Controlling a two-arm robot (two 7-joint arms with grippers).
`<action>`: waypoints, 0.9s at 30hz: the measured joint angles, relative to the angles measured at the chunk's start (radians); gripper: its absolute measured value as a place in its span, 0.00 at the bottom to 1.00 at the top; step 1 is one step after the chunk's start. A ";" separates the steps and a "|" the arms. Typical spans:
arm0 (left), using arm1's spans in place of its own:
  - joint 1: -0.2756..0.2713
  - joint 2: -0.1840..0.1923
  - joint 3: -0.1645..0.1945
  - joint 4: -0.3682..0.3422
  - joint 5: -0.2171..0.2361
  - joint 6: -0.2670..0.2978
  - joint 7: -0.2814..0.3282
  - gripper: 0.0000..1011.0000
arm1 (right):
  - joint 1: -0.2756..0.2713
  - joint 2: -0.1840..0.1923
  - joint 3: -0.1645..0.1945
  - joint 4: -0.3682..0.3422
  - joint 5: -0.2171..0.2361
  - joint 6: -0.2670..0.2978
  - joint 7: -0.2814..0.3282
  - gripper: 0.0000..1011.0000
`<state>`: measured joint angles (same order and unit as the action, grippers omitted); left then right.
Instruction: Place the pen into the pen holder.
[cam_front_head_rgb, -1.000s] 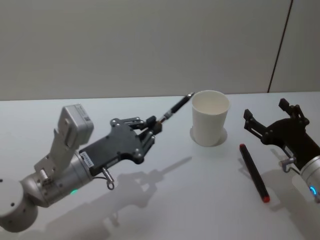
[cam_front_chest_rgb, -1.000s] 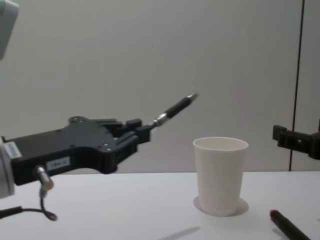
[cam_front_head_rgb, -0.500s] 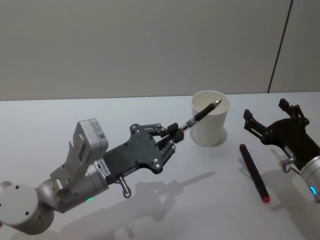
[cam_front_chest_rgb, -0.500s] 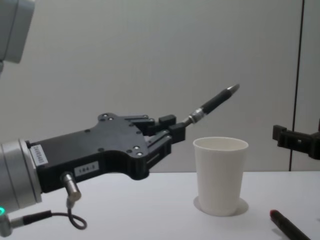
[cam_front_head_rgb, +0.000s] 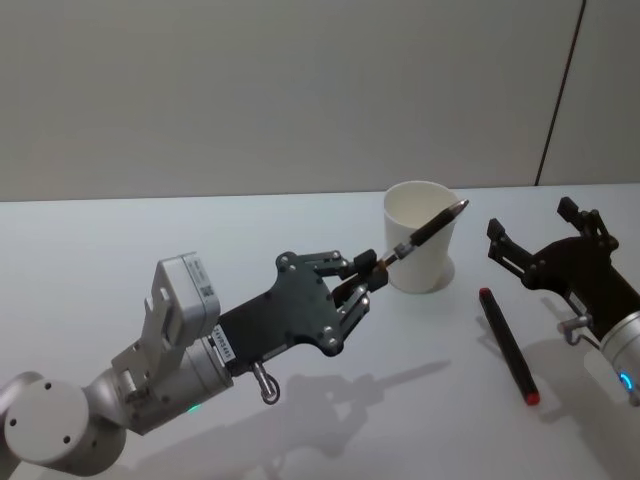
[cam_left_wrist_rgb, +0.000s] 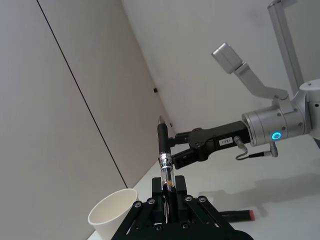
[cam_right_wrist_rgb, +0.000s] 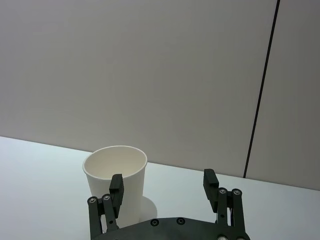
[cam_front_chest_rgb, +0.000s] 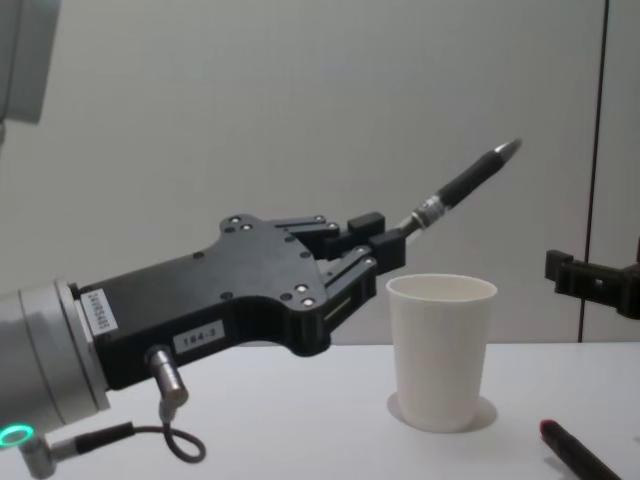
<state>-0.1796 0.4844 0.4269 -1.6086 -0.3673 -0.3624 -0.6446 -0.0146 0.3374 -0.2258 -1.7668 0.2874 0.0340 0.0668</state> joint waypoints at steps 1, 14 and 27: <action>0.001 -0.001 0.001 0.000 -0.002 -0.005 0.000 0.15 | 0.000 0.000 0.000 0.000 0.000 0.000 0.000 0.99; 0.008 -0.013 0.014 0.002 -0.013 -0.028 -0.007 0.15 | 0.000 0.000 0.000 0.000 0.000 0.000 0.000 0.99; 0.010 -0.018 0.019 0.004 -0.013 -0.028 -0.010 0.15 | -0.004 0.005 0.002 -0.004 0.009 -0.007 0.029 0.99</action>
<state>-0.1698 0.4668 0.4463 -1.6047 -0.3800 -0.3905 -0.6542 -0.0182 0.3420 -0.2241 -1.7707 0.2960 0.0274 0.0954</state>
